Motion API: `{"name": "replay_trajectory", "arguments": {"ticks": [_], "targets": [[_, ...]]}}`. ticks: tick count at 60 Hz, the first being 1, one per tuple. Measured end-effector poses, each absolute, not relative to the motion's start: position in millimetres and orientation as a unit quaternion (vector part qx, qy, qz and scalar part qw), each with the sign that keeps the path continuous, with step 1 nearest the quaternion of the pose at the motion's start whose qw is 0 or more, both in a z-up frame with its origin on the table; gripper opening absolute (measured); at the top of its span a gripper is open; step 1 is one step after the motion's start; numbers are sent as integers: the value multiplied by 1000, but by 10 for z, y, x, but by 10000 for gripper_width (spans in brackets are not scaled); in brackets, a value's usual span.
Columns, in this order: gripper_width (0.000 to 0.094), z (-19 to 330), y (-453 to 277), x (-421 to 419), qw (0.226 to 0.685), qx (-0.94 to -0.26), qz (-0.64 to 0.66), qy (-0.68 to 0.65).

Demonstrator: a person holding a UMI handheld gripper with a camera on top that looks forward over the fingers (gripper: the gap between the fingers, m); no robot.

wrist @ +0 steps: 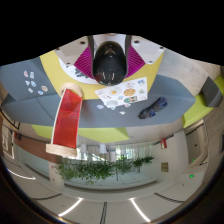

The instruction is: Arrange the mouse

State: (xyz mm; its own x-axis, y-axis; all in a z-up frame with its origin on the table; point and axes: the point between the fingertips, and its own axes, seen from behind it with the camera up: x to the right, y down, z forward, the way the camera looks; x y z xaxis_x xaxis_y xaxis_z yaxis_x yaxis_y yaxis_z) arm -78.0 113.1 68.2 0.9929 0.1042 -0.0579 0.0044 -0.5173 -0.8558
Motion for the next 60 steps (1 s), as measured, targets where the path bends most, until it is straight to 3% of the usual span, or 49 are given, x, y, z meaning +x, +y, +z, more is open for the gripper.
{"name": "replay_trajectory", "arguments": {"ticks": [6, 11, 14, 21, 25, 26, 29, 42, 60], "targets": [[422, 74, 1141, -361, 440, -897, 2, -34], [423, -162, 1024, -373, 416, -908, 21, -41], [429, -157, 1053, -375, 423, -905, 34, -33], [578, -135, 1026, -374, 403, -914, 31, -35], [838, -29, 922, -340, 396, -916, 4, -57], [858, 30, 897, -356, 401, -914, 0, -65], [816, 235, 784, -382, 417, -905, -11, -84], [835, 1043, -234, -607, 457, -887, 28, -65], [833, 1438, -1371, -744, 485, -873, 50, -33]]}}
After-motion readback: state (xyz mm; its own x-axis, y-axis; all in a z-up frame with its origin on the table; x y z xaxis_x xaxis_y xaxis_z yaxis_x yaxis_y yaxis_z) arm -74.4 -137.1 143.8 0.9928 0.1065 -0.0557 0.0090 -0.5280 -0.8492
